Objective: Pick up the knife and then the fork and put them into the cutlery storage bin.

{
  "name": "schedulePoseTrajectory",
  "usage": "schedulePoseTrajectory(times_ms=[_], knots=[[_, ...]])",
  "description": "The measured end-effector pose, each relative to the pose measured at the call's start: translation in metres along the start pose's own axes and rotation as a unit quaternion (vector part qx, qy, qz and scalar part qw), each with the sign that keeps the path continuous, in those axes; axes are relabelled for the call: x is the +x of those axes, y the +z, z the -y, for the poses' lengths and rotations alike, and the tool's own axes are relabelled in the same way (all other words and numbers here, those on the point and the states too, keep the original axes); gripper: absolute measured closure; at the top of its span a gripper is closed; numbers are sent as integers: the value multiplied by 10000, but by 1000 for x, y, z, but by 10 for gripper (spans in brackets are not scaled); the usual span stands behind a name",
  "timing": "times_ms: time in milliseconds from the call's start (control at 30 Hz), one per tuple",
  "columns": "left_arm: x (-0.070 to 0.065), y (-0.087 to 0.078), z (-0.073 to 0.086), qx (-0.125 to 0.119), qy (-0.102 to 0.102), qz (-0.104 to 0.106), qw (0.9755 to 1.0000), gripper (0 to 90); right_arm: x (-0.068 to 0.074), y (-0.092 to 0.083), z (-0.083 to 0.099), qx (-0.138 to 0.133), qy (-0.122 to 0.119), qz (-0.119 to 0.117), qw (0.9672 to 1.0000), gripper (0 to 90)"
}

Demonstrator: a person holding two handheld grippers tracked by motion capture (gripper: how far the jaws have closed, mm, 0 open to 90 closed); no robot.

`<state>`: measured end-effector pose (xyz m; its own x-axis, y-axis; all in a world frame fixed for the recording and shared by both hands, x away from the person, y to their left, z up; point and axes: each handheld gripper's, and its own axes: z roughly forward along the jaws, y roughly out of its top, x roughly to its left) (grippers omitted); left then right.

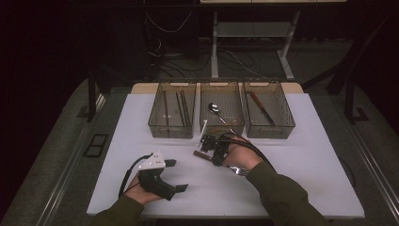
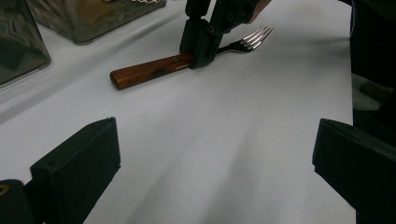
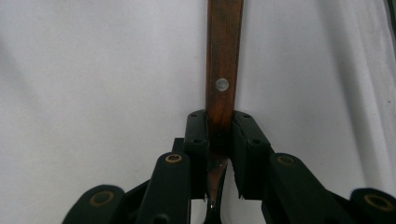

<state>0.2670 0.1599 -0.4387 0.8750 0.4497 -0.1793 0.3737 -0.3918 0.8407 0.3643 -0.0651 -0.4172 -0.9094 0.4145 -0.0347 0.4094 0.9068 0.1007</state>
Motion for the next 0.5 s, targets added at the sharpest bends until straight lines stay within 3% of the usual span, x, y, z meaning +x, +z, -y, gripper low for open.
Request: schedulePoseTrajectory(times_ms=[200, 500], knots=[[0, 0, 0, -2, -4, 5, 10000, 1, -4, -2, 5, -96, 27, -221, 9997, 778], [0, 1, 0, 8, -4, 24, 10000, 1, -23, -21, 29, -722, 420, -618, 9946, 780]])
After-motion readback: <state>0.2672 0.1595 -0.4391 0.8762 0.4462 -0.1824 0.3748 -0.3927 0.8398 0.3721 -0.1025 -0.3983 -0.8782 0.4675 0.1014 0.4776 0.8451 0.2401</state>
